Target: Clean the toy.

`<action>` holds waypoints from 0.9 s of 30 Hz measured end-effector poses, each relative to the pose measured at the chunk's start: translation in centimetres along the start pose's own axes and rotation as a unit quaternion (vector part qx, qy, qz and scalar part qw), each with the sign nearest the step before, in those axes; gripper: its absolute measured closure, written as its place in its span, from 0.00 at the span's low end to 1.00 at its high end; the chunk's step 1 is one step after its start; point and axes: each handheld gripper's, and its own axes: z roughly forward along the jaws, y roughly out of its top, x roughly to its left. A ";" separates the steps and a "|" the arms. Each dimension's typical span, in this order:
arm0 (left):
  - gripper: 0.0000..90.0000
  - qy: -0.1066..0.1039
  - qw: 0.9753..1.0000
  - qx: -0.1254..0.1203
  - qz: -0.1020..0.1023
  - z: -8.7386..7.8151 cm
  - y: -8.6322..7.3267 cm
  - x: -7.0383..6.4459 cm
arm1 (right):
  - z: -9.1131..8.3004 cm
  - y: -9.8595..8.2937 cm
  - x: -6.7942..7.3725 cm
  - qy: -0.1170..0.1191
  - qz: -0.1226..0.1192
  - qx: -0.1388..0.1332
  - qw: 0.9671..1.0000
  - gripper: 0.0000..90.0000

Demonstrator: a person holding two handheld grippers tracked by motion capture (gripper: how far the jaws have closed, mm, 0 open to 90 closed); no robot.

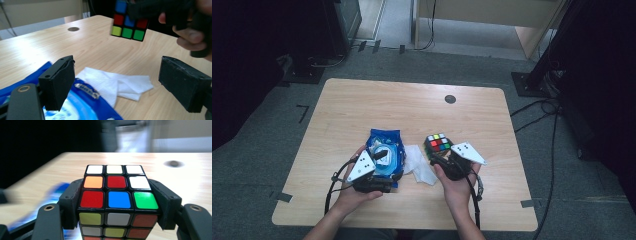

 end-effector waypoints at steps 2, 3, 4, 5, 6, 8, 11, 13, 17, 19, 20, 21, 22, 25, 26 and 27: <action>0.15 0.013 1.000 0.000 -0.009 -0.4 0.0 0.7 | 0.4 -0.7 -1.8 -0.033 0.001 0.009 0.999 0.38; 0.15 0.017 1.000 -0.003 -0.014 -0.6 0.1 1.1 | 0.6 -1.1 -2.6 -0.048 0.003 0.013 0.999 0.38; 0.15 0.022 1.000 -0.004 -0.019 -0.8 0.1 1.4 | 0.8 -1.5 -3.3 -0.060 0.001 0.020 0.998 0.38; 0.15 0.028 0.999 -0.005 -0.025 -0.9 0.1 1.8 | 1.2 -1.9 -3.9 -0.072 -0.002 0.026 0.997 0.38; 0.15 0.033 0.999 -0.007 -0.031 -1.0 0.1 2.1 | 1.4 -2.4 -4.3 -0.082 -0.003 0.034 0.996 0.38; 0.15 0.040 0.998 -0.008 -0.043 -1.3 0.1 2.7 | 1.9 -3.1 -5.1 -0.094 -0.001 0.043 0.995 0.38; 0.15 0.051 0.997 -0.005 -0.054 -1.6 0.0 3.5 | 2.7 -3.8 -5.7 -0.106 -0.009 0.050 0.993 0.38; 0.15 0.063 0.996 -0.001 -0.065 -1.7 -0.1 3.9 | 3.0 -4.1 -5.8 -0.111 -0.010 0.057 0.992 0.38; 0.15 0.075 0.994 -0.001 -0.084 -1.9 -0.2 4.7 | 3.5 -4.7 -6.1 -0.117 -0.011 0.069 0.991 0.38; 0.15 0.079 0.993 -0.002 -0.086 -2.1 -0.2 4.9 | 3.5 -4.9 -6.2 -0.117 -0.015 0.066 0.991 0.38; 0.15 0.080 0.993 -0.003 -0.087 -2.2 -0.2 5.1 | 3.6 -4.9 -6.2 -0.118 -0.019 0.066 0.991 0.38; 0.15 0.082 0.993 -0.002 -0.088 -2.3 -0.2 5.2 | 3.6 -5.0 -6.1 -0.121 -0.022 0.065 0.990 0.38; 0.15 0.084 0.993 -0.002 -0.088 -2.4 -0.2 5.3 | 3.6 -5.1 -6.1 -0.120 -0.029 0.066 0.990 0.38; 0.15 0.088 0.992 -0.003 -0.094 -2.6 -0.2 5.6 | 3.6 -5.1 -6.1 -0.111 -0.028 0.072 0.991 0.35; 0.15 0.088 0.991 -0.004 -0.096 -2.7 -0.2 5.7 | 3.5 -5.1 -6.2 -0.105 -0.022 0.073 0.992 0.32; 0.15 0.089 0.991 -0.004 -0.097 -2.7 -0.2 5.8 | 3.4 -5.0 -6.3 -0.097 -0.022 0.069 0.993 0.29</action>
